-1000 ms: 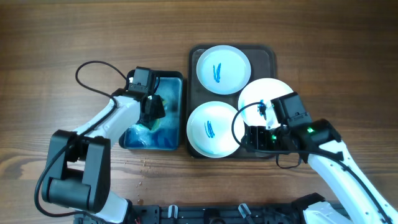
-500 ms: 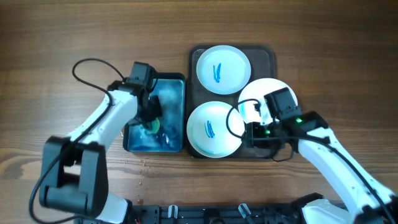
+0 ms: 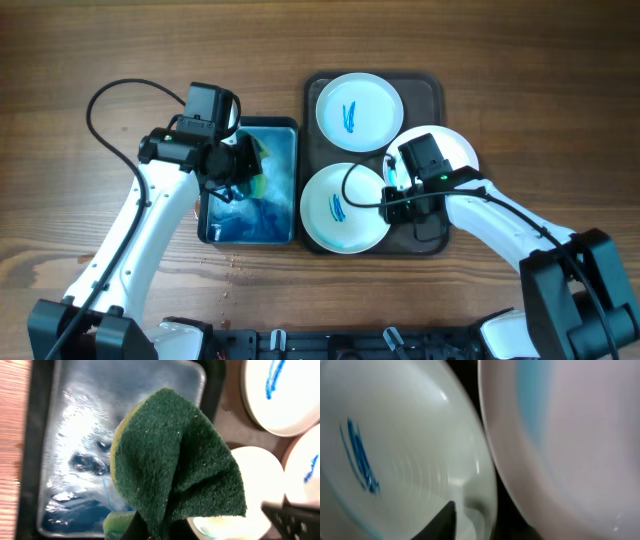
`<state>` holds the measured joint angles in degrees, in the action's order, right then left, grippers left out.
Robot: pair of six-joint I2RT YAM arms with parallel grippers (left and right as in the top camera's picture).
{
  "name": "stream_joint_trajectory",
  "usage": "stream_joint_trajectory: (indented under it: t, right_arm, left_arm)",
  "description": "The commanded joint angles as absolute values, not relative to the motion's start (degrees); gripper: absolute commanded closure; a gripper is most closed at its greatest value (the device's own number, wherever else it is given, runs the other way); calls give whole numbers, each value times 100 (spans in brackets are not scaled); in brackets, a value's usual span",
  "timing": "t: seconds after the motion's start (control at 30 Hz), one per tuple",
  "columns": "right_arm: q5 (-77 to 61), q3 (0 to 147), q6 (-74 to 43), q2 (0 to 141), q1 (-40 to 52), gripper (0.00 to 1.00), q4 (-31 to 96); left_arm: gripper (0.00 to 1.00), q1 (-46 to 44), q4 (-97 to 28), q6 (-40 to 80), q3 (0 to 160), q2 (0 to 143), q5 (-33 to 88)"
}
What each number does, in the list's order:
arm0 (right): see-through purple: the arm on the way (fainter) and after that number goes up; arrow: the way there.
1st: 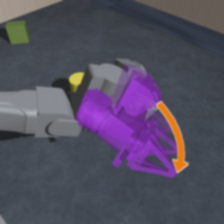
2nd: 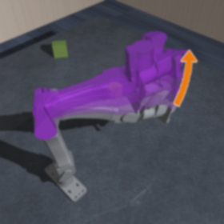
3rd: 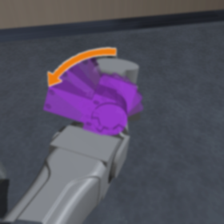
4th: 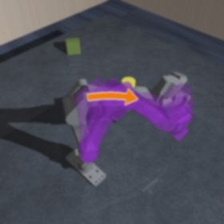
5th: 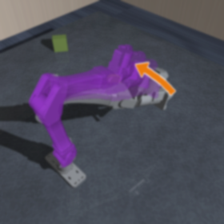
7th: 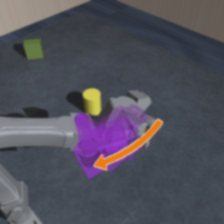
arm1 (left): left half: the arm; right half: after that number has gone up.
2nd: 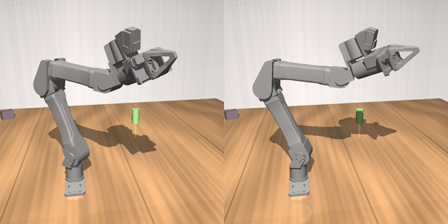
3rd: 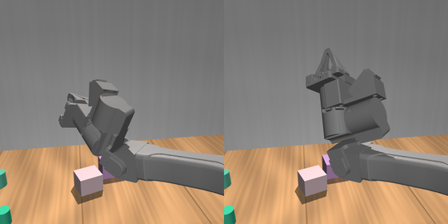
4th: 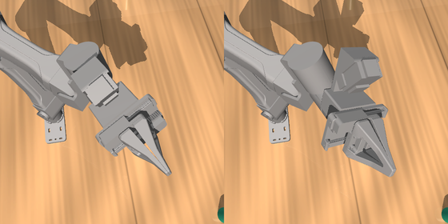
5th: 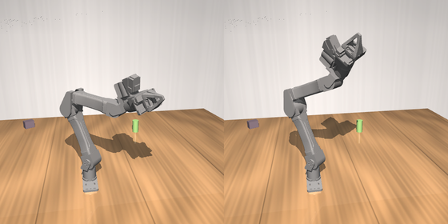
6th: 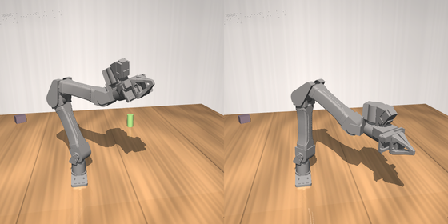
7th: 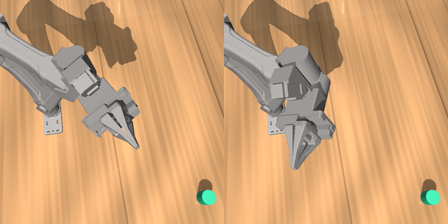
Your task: Clean dirty plates on tray and stack at the side
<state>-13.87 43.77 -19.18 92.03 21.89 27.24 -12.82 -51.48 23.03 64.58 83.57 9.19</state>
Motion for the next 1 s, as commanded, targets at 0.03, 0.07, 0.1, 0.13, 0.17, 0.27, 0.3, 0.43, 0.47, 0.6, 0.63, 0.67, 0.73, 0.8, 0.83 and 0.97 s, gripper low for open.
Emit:
stream_joint_trajectory:
  t: [0.03, 0.07, 0.1, 0.13, 0.17, 0.27, 0.3, 0.43, 0.47, 0.6, 0.63, 0.67, 0.73, 0.8, 0.83, 0.97]
  right_arm:
    - [-381, 4366, -2427, 9428, 2189, 94, 2447]
    - [-198, 4370, -2624, 9428, 2189, 96, 2438]
    - [-73, 4370, -2783, 9428, 2189, 96, 2436]
    - [-43, 4370, -2869, 9428, 2189, 96, 2432]
    - [-58, 4370, -2867, 9428, 2189, 96, 2421]
    - [-130, 4370, -2864, 9428, 2189, 96, 2432]
    - [-128, 4370, -2867, 9428, 2191, 96, 2445]
    - [-51, 4370, -3059, 9428, 2189, 96, 2550]
    - [51, 4370, -3208, 9428, 2189, 96, 2615]
    - [174, 4370, -3444, 9428, 2189, 96, 2705]
    - [172, 4370, -3461, 9428, 2189, 96, 2705]
    - [172, 4370, -3461, 9428, 2189, 96, 2705]
    - [169, 4370, -3461, 9428, 2189, 96, 2705]
    - [169, 4370, -3461, 9428, 2189, 96, 2705]
    - [167, 4370, -3459, 9428, 2189, 96, 2705]
    - [148, 4370, -3461, 9428, 2189, 96, 2707]
  left_arm:
    - [96, -1651, -5144, 2532, 6558, 8305, 1308]
    - [96, -1737, -5122, 2620, 6558, 8307, 1306]
    - [96, -1824, -5081, 2711, 6558, 8326, 1308]
    - [96, -1911, -5033, 2801, 6558, 8331, 1310]
    - [96, -2008, -4965, 2893, 6558, 8361, 1308]
    - [96, -2331, -4628, 3124, 6558, 8495, 1317]
    - [96, -2477, -4453, 3236, 6558, 8593, 1354]
    - [96, -2969, -4001, 3590, 6558, 9063, 1468]
    - [96, -3109, -3918, 3712, 6558, 9216, 1481]
    - [96, -3579, -3695, 4309, 6558, 9902, 1500]
    - [96, -3669, -3649, 4471, 6558, 10062, 1500]
    - [96, -3767, -3546, 4674, 6558, 10285, 1500]
    - [96, -3896, -3253, 4851, 6558, 10595, 1577]
    - [96, -3988, -2847, 4847, 6558, 10862, 1747]
    - [96, -4034, -2615, 4847, 6558, 10997, 1841]
    - [96, -4119, -2163, 4845, 6558, 11428, 1699]
